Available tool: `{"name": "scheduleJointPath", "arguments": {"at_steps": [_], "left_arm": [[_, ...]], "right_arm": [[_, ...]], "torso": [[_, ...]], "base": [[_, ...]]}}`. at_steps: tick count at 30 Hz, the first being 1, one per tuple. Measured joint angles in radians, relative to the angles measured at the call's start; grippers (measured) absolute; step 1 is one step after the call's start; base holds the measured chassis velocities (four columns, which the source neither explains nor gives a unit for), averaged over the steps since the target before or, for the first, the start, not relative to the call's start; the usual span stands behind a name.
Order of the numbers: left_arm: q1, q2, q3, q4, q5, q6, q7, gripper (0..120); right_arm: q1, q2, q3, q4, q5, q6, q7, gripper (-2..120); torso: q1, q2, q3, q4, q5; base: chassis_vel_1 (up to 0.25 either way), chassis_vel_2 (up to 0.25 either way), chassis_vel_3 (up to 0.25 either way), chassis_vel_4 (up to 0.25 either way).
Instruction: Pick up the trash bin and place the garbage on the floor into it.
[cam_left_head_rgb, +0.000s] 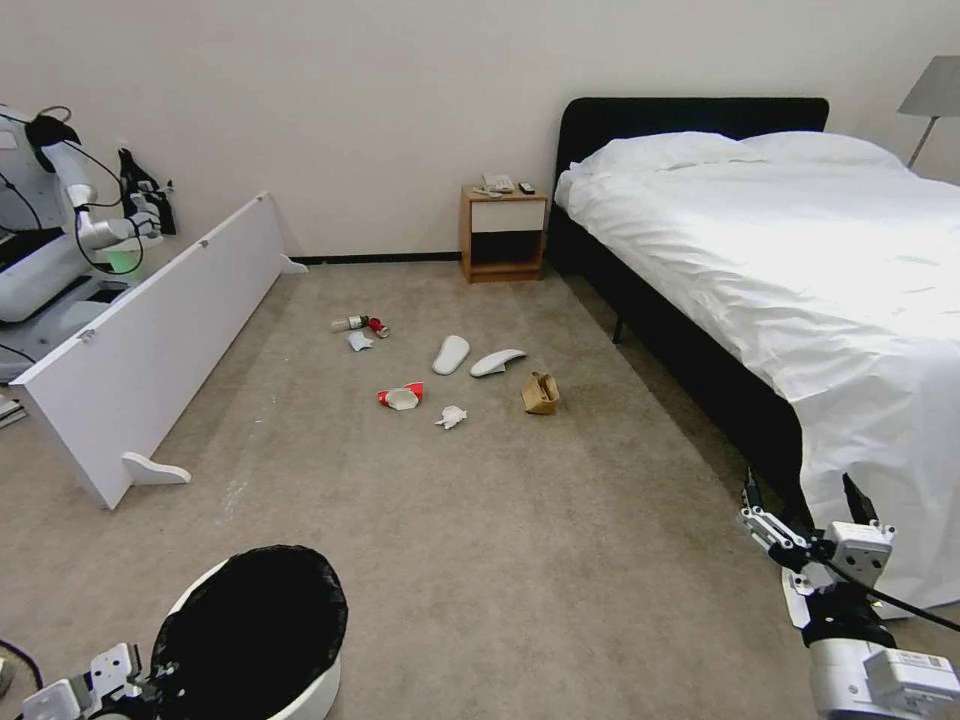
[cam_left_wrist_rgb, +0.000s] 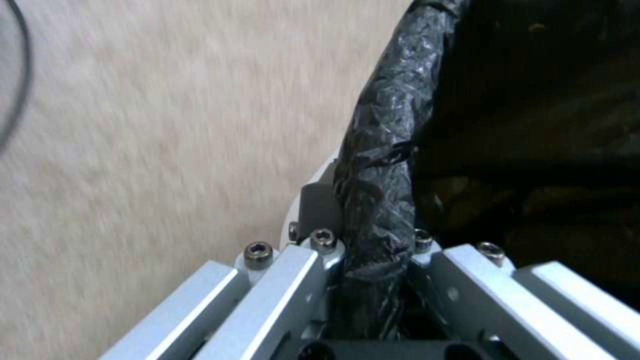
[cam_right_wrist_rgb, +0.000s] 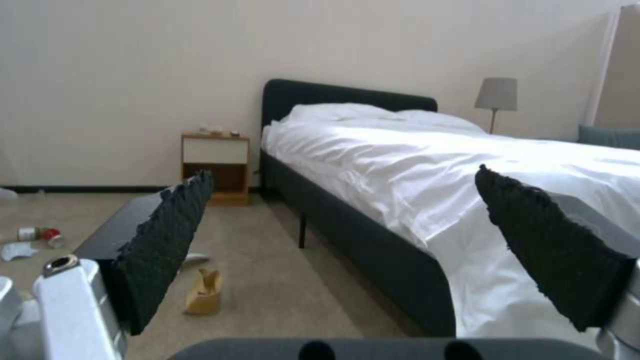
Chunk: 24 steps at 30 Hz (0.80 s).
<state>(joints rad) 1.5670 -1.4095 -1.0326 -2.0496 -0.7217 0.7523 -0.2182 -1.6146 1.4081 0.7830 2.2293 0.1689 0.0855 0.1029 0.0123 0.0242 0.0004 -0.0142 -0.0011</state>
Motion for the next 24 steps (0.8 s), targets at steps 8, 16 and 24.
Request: {"name": "scheduleJointPath", "arguments": {"at_steps": [8,16,24], "left_arm": [[0.020,0.002,-0.055,-0.142,-0.067,-0.008,-0.034,2],[0.030,-0.004,-0.088,-0.244,-0.107,-0.012,-0.041,2],[0.021,-0.015,-0.102,-0.232,-0.116,-0.014,-0.057,2]], "right_arm": [[-0.008,-0.014,0.004,-0.005,0.017,0.022,-0.013,100],[-0.012,-0.017,0.000,-0.011,0.022,0.042,-0.025,100],[-0.016,-0.020,-0.010,-0.025,0.035,0.064,-0.061,100]], "torso": [[0.000,0.000,0.000,0.0002,0.0011],[0.000,0.000,0.000,0.0003,0.0011],[0.000,0.000,0.000,0.0004,0.0010]], "base": [[0.000,0.000,0.000,0.000],[0.000,0.000,0.000,0.000],[0.000,0.000,0.000,0.000]]}}
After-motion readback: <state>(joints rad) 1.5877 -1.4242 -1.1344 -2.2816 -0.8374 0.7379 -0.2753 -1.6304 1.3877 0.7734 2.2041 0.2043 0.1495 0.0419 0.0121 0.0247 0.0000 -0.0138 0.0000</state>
